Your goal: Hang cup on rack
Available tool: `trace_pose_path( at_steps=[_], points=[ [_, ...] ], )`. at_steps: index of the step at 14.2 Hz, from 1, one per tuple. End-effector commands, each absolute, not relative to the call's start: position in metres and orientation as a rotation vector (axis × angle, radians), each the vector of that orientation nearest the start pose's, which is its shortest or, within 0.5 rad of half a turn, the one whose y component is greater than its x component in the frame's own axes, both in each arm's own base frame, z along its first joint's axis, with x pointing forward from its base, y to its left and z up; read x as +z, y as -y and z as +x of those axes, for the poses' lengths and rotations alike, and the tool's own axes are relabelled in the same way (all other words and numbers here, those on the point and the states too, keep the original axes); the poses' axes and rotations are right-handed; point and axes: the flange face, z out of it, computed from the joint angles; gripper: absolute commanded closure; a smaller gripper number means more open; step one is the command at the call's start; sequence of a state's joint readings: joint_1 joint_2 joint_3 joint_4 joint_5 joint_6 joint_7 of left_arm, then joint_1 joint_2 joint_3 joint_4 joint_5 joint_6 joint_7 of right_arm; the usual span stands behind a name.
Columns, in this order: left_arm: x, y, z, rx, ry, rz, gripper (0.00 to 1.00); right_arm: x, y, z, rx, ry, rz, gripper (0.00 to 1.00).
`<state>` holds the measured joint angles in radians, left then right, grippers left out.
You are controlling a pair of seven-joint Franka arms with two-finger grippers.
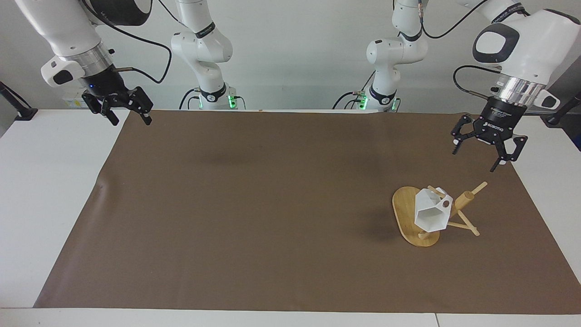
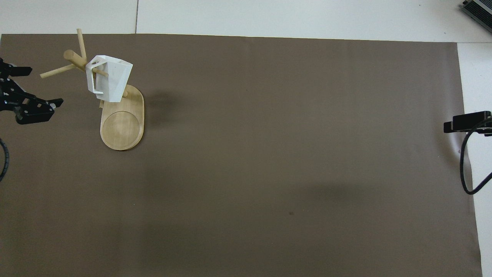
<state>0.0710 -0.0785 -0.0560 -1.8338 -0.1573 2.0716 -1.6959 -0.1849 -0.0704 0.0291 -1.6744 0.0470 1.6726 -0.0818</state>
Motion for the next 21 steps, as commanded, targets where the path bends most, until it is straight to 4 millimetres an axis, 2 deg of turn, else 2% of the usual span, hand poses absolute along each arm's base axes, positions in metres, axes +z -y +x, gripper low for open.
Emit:
trace_pose_path(
  at_steps=[1,4,8,12,14,16,17,18,21],
  points=[
    [0.594,0.001,0.567,0.182,-2.051,1.986,0.0,0.624,0.081,0.541,-0.149,-0.126,-3.144,0.0],
    [0.608,0.004,0.566,0.211,-1.786,2.264,0.0,0.624,0.081,0.54,-0.146,-0.13,-3.147,0.0],
    [0.607,0.001,0.565,0.269,-1.343,2.586,0.0,0.616,0.082,0.537,-0.139,-0.133,-3.147,0.0],
    [0.604,0.003,0.562,0.304,-0.799,2.871,0.0,0.607,0.082,0.533,-0.149,-0.133,-3.148,0.0],
    [0.602,0.011,0.558,0.256,-0.583,2.956,0.0,0.608,0.077,0.533,-0.154,-0.121,-3.148,0.0],
    [0.603,0.025,0.552,0.204,-0.332,3.039,0.0,0.607,0.084,0.532,-0.151,-0.14,-3.146,0.0],
    [0.61,0.039,0.548,0.185,-0.217,3.085,0.0,0.607,0.083,0.532,-0.151,-0.138,-3.146,0.0],
    [0.616,0.049,0.544,0.156,-0.162,3.118,0.0,0.607,0.08,0.532,-0.147,-0.128,-3.145,0.0],
    [0.627,0.054,0.534,0.059,-0.072,3.164,0.0,0.607,0.082,0.532,-0.149,-0.137,-3.144,0.0]
  ],
)
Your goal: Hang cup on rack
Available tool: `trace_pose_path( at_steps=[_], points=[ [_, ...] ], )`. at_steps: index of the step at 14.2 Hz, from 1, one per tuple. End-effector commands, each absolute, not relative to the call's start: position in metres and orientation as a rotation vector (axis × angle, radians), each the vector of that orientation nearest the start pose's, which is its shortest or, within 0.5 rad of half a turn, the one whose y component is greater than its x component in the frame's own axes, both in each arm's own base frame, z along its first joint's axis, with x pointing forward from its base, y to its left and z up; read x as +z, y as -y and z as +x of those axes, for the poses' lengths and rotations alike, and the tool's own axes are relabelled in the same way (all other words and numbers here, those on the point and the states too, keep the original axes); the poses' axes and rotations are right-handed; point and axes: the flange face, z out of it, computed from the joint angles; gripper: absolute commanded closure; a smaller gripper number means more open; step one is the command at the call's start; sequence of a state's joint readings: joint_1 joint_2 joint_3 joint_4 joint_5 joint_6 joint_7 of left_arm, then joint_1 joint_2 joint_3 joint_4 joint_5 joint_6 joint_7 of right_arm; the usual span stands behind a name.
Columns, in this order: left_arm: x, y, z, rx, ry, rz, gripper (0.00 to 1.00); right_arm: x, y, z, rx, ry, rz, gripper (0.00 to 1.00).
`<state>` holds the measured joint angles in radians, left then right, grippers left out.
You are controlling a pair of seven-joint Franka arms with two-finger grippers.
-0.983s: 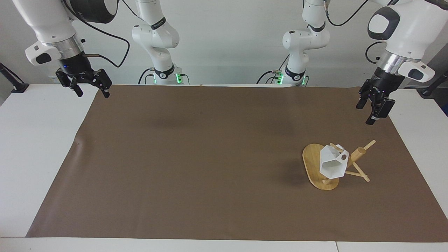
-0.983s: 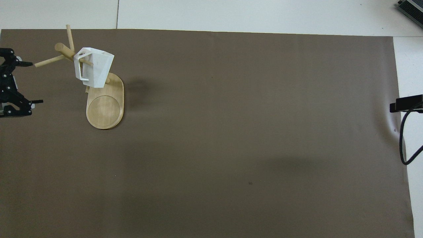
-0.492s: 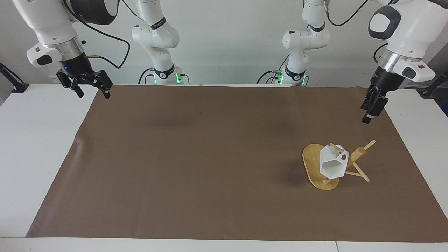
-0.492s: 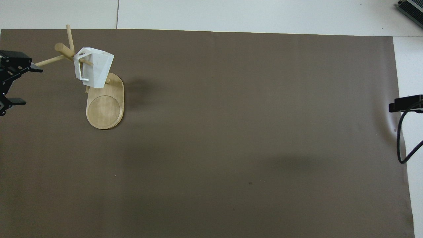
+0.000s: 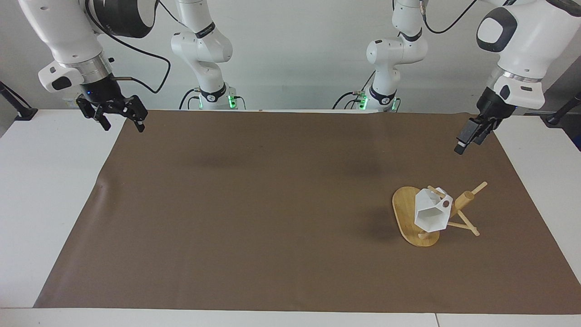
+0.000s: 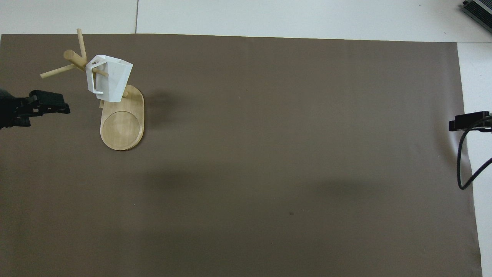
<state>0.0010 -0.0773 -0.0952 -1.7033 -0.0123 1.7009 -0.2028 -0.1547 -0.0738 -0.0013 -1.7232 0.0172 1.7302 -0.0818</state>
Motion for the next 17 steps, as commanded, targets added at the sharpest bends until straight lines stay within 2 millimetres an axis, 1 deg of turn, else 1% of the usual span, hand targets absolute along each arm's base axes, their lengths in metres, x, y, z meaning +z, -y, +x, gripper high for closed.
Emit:
trace_pose_path(
  at_steps=[1,2,4,5,6,8,10,12,13,15,17],
  points=[
    [0.63,0.059,0.531,-0.031,-0.035,-3.11,0.0,0.607,0.083,0.532,-0.149,-0.14,-3.144,0.0],
    [0.634,0.057,0.529,-0.018,-0.11,-3.085,0.0,0.608,0.082,0.532,-0.152,-0.147,-3.142,0.0],
    [0.648,0.053,0.528,-0.029,-0.127,-3.08,0.0,0.608,0.082,0.532,-0.152,-0.205,-3.137,0.0],
    [0.645,0.051,0.528,-0.033,-0.112,-3.09,0.0,0.608,0.082,0.532,-0.147,-0.224,-3.133,0.0],
    [0.638,0.043,0.525,-0.025,-0.092,-3.101,0.0,0.608,0.081,0.532,-0.145,-0.222,-3.133,0.0],
    [0.638,0.042,0.524,-0.041,-0.085,-3.102,0.0,0.607,0.079,0.531,-0.131,-0.218,-3.124,0.0],
    [0.641,0.047,0.524,-0.044,-0.095,-3.102,0.0,0.607,0.079,0.531,-0.126,-0.214,-3.123,0.0],
    [0.649,0.051,0.525,-0.049,-0.093,-3.13,0.0,0.609,0.078,0.531,-0.131,-0.209,-3.122,0.0],
    [0.657,0.053,0.524,-0.04,-0.093,-3.151,0.0,0.608,0.078,0.531,-0.129,-0.209,-3.122,0.0],
    [0.654,0.059,0.518,0.032,-0.126,-3.144,0.0,0.608,0.074,0.531,-0.119,-0.195,-3.123,0.0],
    [0.654,0.063,0.517,0.028,-0.136,-3.147,0.0,0.608,0.073,0.531,-0.119,-0.195,-3.122,0.0]
  ],
)
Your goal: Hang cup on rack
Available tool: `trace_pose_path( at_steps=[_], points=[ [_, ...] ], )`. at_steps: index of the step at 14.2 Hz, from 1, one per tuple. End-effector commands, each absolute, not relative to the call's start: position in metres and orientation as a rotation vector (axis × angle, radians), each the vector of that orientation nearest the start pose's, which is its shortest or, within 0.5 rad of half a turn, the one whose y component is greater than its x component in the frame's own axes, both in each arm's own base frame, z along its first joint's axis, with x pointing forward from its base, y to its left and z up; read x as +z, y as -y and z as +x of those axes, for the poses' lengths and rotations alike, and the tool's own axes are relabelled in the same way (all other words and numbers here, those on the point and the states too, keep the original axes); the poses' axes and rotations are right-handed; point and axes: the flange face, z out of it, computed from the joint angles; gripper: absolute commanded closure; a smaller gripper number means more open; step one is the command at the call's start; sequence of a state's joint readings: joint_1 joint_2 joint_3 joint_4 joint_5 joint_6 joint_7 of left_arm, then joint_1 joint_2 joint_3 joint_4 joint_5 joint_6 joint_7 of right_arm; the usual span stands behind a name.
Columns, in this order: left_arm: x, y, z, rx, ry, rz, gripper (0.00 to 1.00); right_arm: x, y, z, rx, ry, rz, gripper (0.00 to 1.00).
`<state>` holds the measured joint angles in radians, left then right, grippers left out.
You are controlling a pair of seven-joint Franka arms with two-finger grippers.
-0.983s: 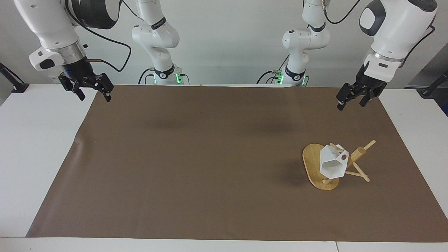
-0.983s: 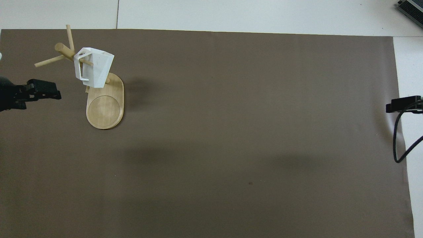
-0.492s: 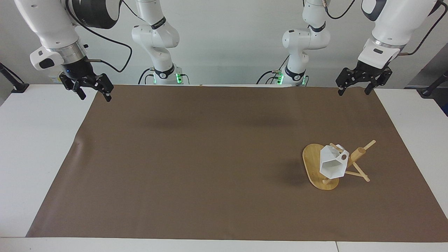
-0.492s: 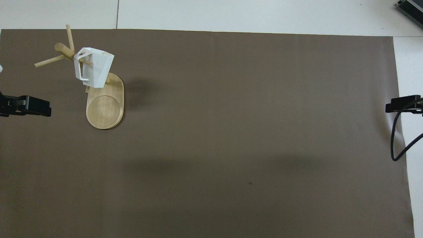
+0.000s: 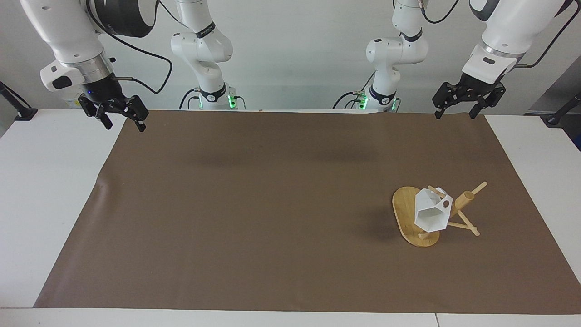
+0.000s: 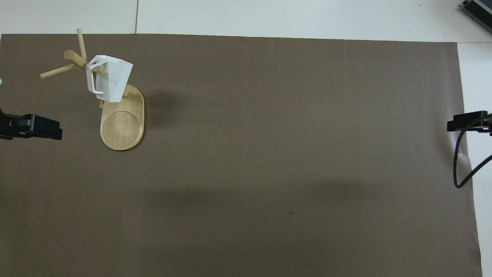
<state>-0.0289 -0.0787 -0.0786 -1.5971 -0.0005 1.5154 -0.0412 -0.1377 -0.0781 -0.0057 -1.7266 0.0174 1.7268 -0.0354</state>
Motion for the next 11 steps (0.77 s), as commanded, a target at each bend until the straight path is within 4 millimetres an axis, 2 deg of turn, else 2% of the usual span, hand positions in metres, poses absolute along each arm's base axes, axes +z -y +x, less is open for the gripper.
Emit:
trace_pose_path(
  at_steps=[1,4,8,11],
  points=[
    [0.6545,0.0631,0.5155,0.028,-0.143,-3.145,0.0,0.6077,0.0727,0.5312,-0.119,-0.195,-3.122,0.0],
    [0.6513,0.0605,0.5123,0.051,-0.122,-3.144,0.0,0.6085,0.0735,0.5307,-0.122,-0.197,-3.122,0.0],
    [0.6556,0.0605,0.5191,-0.036,-0.125,-3.155,0.0,0.6077,0.0735,0.5311,-0.119,-0.197,-3.122,0.0],
    [0.6522,0.0644,0.5183,-0.027,-0.149,-3.16,0.0,0.6085,0.0727,0.5308,-0.122,-0.195,-3.122,0.0]
  ],
)
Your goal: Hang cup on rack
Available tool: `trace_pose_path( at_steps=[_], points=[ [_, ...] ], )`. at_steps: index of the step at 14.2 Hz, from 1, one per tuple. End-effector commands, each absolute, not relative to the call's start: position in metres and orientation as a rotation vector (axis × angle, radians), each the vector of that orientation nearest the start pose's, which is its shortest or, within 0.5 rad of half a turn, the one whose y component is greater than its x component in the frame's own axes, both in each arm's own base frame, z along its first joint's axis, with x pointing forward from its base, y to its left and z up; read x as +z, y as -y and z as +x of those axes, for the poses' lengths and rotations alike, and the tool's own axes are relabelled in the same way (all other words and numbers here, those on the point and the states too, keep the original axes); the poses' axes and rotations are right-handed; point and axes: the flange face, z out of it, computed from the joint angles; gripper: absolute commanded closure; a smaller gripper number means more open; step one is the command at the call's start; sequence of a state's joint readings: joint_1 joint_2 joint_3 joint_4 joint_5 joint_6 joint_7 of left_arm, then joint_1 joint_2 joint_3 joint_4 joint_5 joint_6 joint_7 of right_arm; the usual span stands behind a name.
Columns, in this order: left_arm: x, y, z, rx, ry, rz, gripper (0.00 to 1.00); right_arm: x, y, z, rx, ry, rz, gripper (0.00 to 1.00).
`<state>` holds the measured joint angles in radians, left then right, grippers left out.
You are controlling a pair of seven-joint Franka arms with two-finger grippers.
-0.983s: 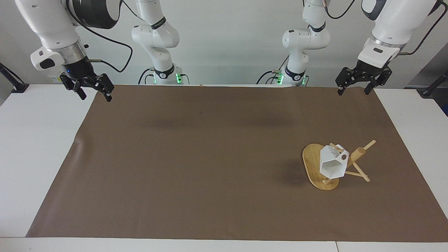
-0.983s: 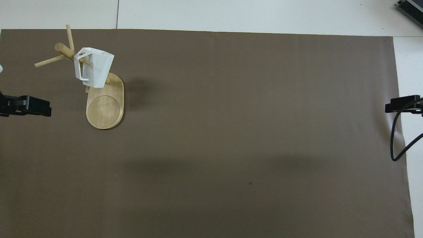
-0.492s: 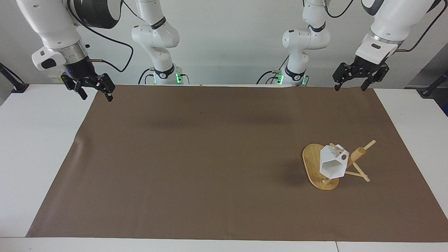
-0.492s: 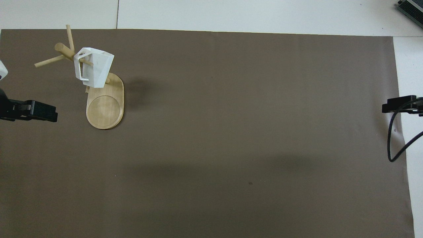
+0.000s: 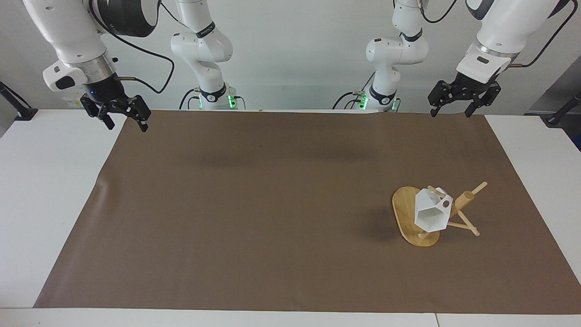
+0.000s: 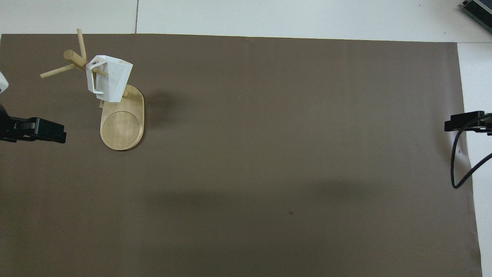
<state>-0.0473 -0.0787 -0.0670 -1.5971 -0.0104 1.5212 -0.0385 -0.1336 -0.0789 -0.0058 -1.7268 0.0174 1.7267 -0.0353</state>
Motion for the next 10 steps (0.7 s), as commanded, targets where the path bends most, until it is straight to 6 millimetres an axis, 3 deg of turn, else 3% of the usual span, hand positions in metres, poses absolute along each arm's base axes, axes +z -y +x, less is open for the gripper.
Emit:
trace_pose_path(
  at_steps=[1,10],
  points=[
    [0.6543,0.063,0.5198,-0.043,-0.145,-3.161,0.0,0.6077,0.0735,0.5311,-0.119,-0.197,-3.122,0.0],
    [0.654,0.0657,0.5216,-0.067,-0.147,-3.17,0.0,0.6085,0.0735,0.5307,-0.122,-0.197,-3.122,0.0]
  ],
)
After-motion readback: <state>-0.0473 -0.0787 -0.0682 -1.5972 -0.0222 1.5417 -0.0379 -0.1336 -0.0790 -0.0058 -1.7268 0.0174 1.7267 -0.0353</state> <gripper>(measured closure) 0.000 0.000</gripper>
